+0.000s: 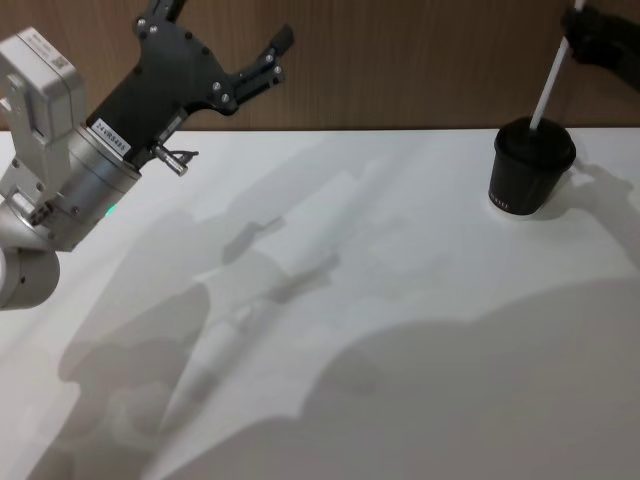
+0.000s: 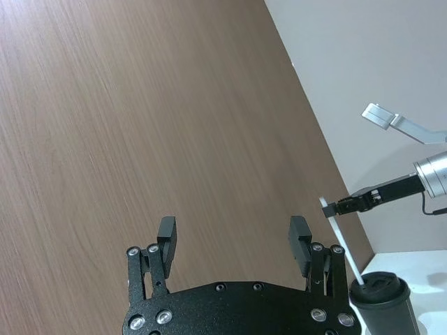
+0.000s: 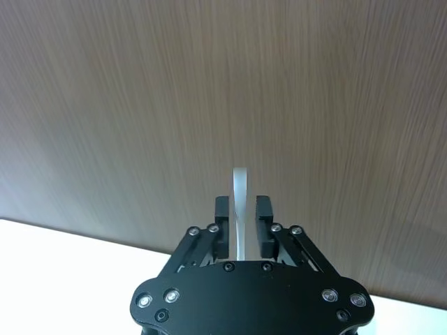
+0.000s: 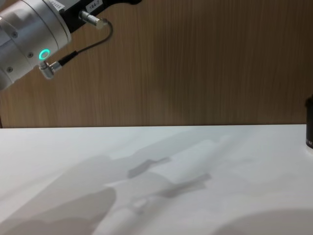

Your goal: Pick up the straw with one hand, pass it to the other hand, and insert it into the cup.

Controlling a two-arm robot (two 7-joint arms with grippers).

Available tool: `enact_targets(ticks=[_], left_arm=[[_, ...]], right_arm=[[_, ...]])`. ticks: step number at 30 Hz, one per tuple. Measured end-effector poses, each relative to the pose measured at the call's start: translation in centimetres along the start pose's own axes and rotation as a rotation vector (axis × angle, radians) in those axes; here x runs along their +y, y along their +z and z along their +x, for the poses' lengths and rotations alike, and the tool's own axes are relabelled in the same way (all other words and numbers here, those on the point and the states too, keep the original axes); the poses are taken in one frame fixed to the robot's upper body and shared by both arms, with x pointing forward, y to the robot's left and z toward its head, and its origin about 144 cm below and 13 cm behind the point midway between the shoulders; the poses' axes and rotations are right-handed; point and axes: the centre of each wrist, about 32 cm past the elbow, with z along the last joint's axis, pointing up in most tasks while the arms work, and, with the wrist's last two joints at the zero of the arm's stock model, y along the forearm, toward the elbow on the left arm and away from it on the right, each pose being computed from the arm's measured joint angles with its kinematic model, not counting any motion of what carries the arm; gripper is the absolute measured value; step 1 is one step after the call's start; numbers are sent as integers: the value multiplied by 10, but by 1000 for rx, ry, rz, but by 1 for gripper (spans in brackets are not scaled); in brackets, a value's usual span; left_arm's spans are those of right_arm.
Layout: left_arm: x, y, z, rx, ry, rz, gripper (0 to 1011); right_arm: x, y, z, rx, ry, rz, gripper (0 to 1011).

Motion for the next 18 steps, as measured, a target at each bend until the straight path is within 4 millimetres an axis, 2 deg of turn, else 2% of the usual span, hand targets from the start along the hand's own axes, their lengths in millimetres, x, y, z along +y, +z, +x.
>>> enact_targets(ticks=[1,3,6,7,9,16,18], left_arm=[[0,0,0,0,0,0,1003],[0,0,0,0,0,0,1003],[0,0,0,0,0,0,1002],[0,0,0,0,0,0,1003],[0,0,0,0,0,0,1003],[0,0,0,0,0,0,1003],[0,0,0,1,1,0,1003]], right_arm=[[0,-1,0,1,0,-1,247],[0,-1,0,2,1,-3,277],[0,-2,0,3,2,-3,383],[0,-2,0,3,2,-4,443],[0,-3,-1,4,3,-4,474],[1,-3,-1,5,4,-6,722],[1,-4,-1,6,4,-6,757]])
